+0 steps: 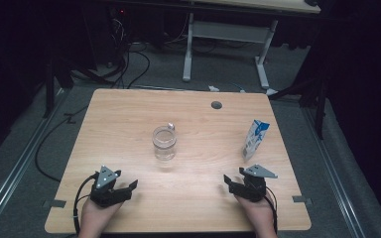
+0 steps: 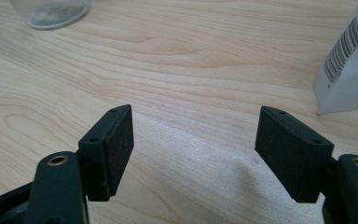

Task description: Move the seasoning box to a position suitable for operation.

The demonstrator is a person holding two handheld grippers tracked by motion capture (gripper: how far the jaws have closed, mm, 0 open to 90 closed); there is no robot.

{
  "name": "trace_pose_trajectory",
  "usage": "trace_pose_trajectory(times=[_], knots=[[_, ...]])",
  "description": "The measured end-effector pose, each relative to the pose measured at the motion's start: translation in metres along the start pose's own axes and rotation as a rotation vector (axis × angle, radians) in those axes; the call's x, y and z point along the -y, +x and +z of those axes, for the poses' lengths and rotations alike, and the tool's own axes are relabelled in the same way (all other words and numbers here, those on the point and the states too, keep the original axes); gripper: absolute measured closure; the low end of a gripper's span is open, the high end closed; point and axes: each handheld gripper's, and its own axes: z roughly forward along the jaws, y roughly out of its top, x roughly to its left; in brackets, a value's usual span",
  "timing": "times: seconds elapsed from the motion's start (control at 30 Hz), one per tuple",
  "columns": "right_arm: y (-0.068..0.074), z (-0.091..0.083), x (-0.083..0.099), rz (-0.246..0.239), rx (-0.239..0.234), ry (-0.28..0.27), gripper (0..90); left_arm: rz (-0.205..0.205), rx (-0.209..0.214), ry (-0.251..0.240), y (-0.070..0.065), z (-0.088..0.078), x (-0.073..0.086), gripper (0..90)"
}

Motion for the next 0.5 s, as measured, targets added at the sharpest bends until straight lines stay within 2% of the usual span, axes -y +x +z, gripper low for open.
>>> trace_pose_trajectory(times=[0.03,0.17,0.23,0.4,0.5], knots=[[0.0012,-0.0002,0.0,-0.009,0.015,-0.008,29.0,0.002,0.005,0.0,-0.0004,-0.0009,-0.0009,29.6],[0.0047,-0.0011,-0.0006,-0.03,0.022,-0.016,28.8,0.008,0.014,0.001,-0.0015,-0.0013,-0.0007,33.1],[0.0053,-0.0022,-0.0014,-0.02,0.006,-0.015,29.6,-0.008,0.039,0.009,-0.0011,-0.0001,0.0,33.8],[0.0046,-0.0035,-0.0024,-0.038,-0.016,-0.04,31.0,-0.036,0.05,-0.006,-0.0018,-0.0017,0.0003,37.6],[0.0046,-0.0034,-0.0027,-0.051,-0.006,-0.038,30.3,-0.033,0.038,-0.018,-0.0037,-0.0023,-0.0002,39.4]])
